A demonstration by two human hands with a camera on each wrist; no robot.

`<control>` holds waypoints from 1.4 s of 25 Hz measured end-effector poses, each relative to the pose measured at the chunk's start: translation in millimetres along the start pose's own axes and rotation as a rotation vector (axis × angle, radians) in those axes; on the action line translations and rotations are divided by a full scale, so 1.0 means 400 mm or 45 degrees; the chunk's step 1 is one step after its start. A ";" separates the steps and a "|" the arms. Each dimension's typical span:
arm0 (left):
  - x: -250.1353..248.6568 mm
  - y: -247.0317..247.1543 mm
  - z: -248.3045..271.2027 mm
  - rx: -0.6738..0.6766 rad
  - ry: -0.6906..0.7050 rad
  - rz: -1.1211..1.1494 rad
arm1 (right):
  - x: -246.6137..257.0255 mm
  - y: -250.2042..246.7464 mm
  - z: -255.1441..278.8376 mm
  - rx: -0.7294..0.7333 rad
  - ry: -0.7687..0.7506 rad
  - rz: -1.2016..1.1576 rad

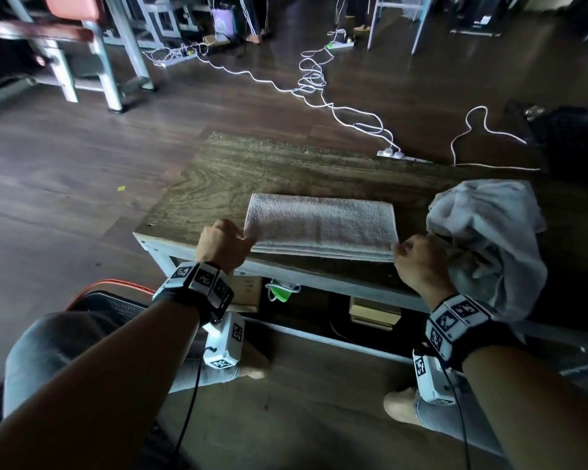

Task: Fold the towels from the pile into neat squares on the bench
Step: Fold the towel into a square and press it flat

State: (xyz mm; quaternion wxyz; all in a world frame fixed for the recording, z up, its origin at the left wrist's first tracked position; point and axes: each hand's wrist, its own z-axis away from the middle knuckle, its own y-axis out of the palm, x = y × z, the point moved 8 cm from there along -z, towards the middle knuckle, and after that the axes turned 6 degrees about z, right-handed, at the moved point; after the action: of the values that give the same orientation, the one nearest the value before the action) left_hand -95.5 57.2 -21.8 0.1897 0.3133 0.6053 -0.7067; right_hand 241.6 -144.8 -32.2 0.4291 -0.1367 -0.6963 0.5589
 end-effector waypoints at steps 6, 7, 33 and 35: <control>-0.038 -0.057 0.010 -0.132 -0.010 0.087 | 0.014 -0.071 0.007 -0.069 0.008 -0.048; -0.038 -0.066 0.011 -0.135 -0.002 0.110 | 0.009 -0.077 0.008 -0.074 -0.003 -0.060; -0.314 0.262 -0.027 0.257 0.757 -0.149 | 0.306 0.130 -0.011 0.096 -0.756 0.207; -0.277 0.308 -0.052 0.273 0.631 -0.269 | 0.324 0.186 -0.021 0.146 -0.745 0.237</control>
State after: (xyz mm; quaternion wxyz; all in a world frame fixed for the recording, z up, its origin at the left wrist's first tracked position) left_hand 69.9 41.1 -39.5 -0.0730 0.4299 0.5843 -0.6844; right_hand 149.4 -27.4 -41.3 0.1646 -0.0089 -0.7420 0.6498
